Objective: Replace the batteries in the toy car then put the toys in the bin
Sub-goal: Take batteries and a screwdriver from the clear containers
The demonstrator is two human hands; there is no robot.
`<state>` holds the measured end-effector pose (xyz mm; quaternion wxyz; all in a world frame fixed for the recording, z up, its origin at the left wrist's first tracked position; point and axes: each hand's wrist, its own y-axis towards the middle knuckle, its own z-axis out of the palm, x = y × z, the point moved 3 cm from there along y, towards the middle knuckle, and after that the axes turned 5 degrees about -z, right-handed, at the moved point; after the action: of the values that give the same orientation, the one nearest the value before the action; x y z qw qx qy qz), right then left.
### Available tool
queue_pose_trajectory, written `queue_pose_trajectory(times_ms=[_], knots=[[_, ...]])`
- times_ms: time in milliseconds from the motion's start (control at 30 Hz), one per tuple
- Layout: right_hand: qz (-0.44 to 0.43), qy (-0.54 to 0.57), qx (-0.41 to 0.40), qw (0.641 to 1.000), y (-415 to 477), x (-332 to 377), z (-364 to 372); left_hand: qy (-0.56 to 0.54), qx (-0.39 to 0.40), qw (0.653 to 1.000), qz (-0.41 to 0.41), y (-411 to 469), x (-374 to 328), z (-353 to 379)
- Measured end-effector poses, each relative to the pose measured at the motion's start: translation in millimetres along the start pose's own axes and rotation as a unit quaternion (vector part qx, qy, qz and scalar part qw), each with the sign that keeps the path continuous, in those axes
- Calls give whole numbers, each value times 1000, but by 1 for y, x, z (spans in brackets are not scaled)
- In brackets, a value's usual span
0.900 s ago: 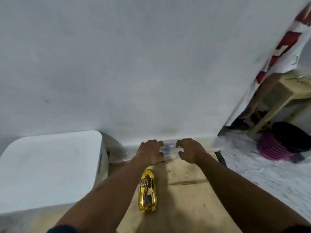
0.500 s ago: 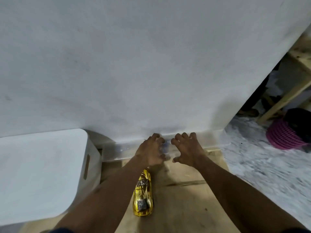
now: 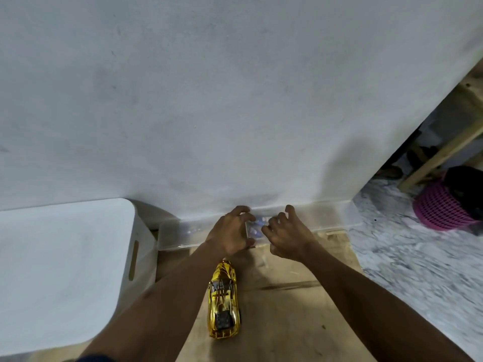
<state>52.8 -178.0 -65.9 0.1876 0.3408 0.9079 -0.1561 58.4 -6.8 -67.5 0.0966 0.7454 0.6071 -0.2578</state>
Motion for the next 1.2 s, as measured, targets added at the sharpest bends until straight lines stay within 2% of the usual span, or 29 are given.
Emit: queue_pose_trajectory(times_ms=[167,367,700,800,900,1033,1100,1200], knots=[[-41,-27,31,998,7,6,-2,-3,-18,1000,8,0,3,5],[-44,-21,48,998,6,11,-7,-20,-37,999,13,-2,7,11],[-28,119,-96,988,-13,-15,2,-45,-52,997,33,-4,7,9],[10,147,-170,974,-13,-30,-14,-75,-55,995,46,-6,7,1],[90,176,-219,955,-11,-39,-32,-112,-90,989,32,-4,8,-13],[233,286,-263,892,-23,-37,-40,-147,-108,983,-16,5,4,-28],[252,334,-261,870,-32,-25,-33,-156,-104,982,-23,7,3,-30],[195,350,-172,900,-29,-7,-15,-155,-105,982,-25,8,3,-31]])
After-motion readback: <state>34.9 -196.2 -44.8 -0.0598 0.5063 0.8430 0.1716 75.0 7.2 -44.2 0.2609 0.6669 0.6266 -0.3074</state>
